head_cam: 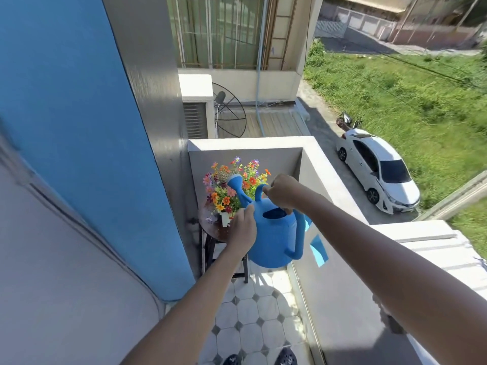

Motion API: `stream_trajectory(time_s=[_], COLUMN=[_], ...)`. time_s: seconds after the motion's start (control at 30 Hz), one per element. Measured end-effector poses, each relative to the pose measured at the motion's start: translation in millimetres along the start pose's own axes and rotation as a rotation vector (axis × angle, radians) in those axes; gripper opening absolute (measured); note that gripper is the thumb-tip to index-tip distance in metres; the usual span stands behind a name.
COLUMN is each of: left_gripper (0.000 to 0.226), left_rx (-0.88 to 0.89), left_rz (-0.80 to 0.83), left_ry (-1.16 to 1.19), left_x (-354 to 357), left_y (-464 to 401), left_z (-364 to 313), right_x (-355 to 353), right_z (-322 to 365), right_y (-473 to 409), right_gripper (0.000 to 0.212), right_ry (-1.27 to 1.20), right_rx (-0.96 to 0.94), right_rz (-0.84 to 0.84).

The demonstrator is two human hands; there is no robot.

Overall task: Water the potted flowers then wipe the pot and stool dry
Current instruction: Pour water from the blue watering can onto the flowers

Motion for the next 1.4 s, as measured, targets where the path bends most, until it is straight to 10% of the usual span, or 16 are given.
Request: stream_trajectory(time_s=[0.27, 0.8, 1.2, 1.4], left_gripper=[0.038, 0.032, 0.039, 0.046], left_rx=[0.039, 0.042, 0.019, -0.008], left_rz=[0.070, 0.191, 0.171, 0.139], left_ry=[0.005, 0.008, -0.023, 0.023], left_x=[19.9, 52.8, 39.3, 30.3], left_y=[-9.6, -24.0, -39.8, -42.8], left_z=[-13.2, -31.7, -34.4, -35.9], right_x=[-10.9, -3.5, -22.0, -31.2], right_z=[-10.5, -60.1, -36.6, -28.5], right_y=[9.8, -7.3, -19.5, -23.0], right_gripper=[0.044, 0.060, 0.037, 0.046], right_ry=[0.242, -0.191, 0.335, 0.025], right_rx=[-0.053, 0.180, -0.030, 0.069], right_rz=[0.068, 0.171, 0.173, 0.093])
Point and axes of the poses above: each hand's wrist, its own y-axis away from the middle knuckle, its own x-axis out of the palm, z = x × y, the point moved 5 cm from there along -y, towards the middle knuckle, and after that the axes turned 4 degrees about -y, right-handed, at the moved point
